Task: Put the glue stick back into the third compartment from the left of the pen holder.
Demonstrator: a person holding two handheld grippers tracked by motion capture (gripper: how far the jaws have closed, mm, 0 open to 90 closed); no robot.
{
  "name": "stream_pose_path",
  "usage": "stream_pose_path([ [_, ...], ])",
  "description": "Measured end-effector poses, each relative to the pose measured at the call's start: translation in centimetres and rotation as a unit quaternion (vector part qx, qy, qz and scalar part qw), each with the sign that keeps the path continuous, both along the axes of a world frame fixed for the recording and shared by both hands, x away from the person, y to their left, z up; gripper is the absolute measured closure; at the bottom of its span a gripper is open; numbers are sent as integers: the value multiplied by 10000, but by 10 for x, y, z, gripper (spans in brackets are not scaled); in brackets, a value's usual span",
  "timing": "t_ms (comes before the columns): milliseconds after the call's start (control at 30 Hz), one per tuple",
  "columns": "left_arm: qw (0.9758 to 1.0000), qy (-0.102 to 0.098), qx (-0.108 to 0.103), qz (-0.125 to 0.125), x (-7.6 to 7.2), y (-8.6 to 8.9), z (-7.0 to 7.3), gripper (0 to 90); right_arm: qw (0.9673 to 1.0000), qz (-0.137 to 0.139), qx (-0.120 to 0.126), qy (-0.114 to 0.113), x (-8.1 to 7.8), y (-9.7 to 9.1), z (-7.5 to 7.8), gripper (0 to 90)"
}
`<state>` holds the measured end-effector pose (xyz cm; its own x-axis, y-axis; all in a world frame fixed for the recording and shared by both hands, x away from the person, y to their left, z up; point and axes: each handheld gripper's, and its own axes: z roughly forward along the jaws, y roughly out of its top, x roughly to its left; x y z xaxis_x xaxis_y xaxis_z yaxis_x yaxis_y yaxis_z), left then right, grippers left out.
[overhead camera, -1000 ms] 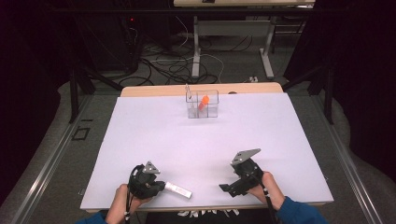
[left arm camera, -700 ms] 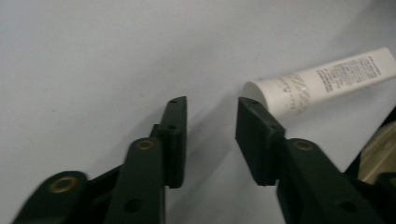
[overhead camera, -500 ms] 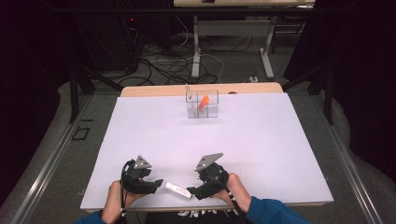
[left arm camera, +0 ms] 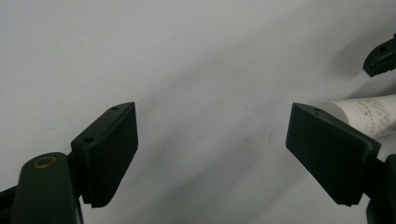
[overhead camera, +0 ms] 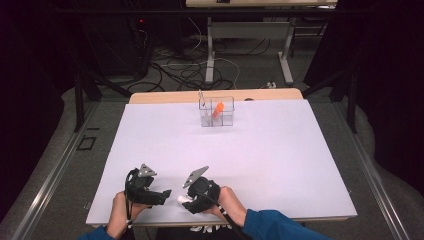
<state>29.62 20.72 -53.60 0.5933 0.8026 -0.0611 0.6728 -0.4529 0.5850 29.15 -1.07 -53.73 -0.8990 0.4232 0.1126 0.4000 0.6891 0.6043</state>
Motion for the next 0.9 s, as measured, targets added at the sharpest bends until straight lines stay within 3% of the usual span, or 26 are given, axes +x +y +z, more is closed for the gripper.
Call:
stream_pose_path([
  [233, 10000, 18, -34, 20, 1, 1, -1, 163, 9997, 136, -204, 14, -1, 6, -7, 658],
  [400, 10000, 20, -23, -17, 0, 1, -1, 161, 9997, 174, -193, -24, -2, 5, -9, 669],
  [700, 9999, -55, -51, -70, 0, 1, 1, 146, 9999, -7, 122, 13, 2, -9, -5, 671],
  [900, 9999, -96, -74, -82, -1, 2, 1, 126, 9985, -279, 425, -209, 5, -25, 10, 671],
])
